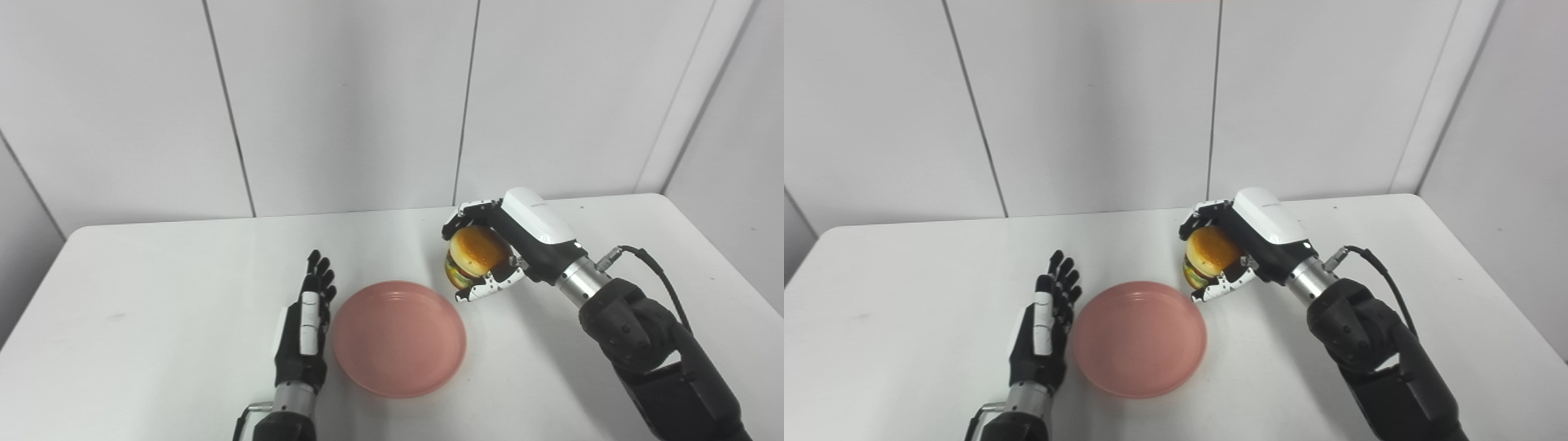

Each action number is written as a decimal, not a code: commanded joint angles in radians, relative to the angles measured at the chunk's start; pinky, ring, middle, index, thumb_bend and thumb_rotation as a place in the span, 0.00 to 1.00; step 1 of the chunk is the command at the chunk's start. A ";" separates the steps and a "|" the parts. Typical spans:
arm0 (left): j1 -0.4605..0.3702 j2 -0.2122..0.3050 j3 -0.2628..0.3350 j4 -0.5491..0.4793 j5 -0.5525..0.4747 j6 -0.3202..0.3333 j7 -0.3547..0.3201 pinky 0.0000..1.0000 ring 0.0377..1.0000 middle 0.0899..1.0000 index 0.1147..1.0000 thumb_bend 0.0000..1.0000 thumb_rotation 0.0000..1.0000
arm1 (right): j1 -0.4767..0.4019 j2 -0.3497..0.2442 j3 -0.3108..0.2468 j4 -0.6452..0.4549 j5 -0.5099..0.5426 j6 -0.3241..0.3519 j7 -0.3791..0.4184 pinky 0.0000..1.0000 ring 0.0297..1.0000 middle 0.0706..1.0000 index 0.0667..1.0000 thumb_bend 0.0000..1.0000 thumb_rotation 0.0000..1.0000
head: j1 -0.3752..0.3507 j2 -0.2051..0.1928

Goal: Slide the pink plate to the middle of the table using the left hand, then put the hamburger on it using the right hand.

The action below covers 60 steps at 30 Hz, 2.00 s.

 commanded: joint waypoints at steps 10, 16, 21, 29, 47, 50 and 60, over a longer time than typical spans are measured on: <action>0.041 -0.056 -0.030 0.086 0.055 -0.082 0.076 0.98 0.98 0.98 0.99 0.70 1.00 | -0.082 0.096 0.088 0.020 0.031 -0.022 0.083 0.34 0.38 0.45 0.49 0.51 0.00 | 0.110 -0.001; 0.039 -0.061 -0.041 0.085 0.065 -0.077 0.102 0.97 0.98 0.98 0.99 0.70 1.00 | -0.082 0.098 0.109 0.084 0.034 -0.085 0.084 0.33 0.37 0.43 0.50 0.51 0.00 | 0.117 0.002; 0.036 -0.058 -0.050 0.088 0.067 -0.077 0.113 0.95 0.96 0.97 0.98 0.69 1.00 | -0.072 0.080 0.134 0.110 -0.027 -0.122 0.081 0.29 0.34 0.43 0.51 0.51 0.00 | 0.123 0.002; 0.036 -0.049 -0.058 0.080 0.070 -0.062 0.112 0.95 0.96 0.97 0.98 0.70 1.00 | -0.062 0.076 0.155 0.117 -0.093 -0.100 0.099 0.28 0.34 0.42 0.51 0.51 0.00 | 0.110 0.006; 0.032 -0.043 -0.057 0.088 0.069 -0.075 0.111 0.94 0.96 0.97 0.98 0.71 1.00 | -0.020 0.099 0.182 0.159 -0.166 -0.116 0.056 0.71 0.78 0.78 0.79 0.64 0.33 | 0.100 0.008; 0.034 -0.042 -0.055 0.082 0.060 -0.067 0.104 0.95 0.98 0.98 0.99 0.71 1.00 | -0.015 0.096 0.188 0.158 -0.185 -0.120 0.047 0.82 0.83 0.82 0.83 0.64 0.47 | 0.098 0.008; 0.035 -0.038 -0.055 0.083 0.039 -0.077 0.084 0.96 0.99 0.99 1.00 0.70 1.00 | 0.015 0.112 0.147 0.118 -0.131 -0.104 0.032 1.00 1.00 0.99 0.97 0.72 0.53 | 0.098 0.005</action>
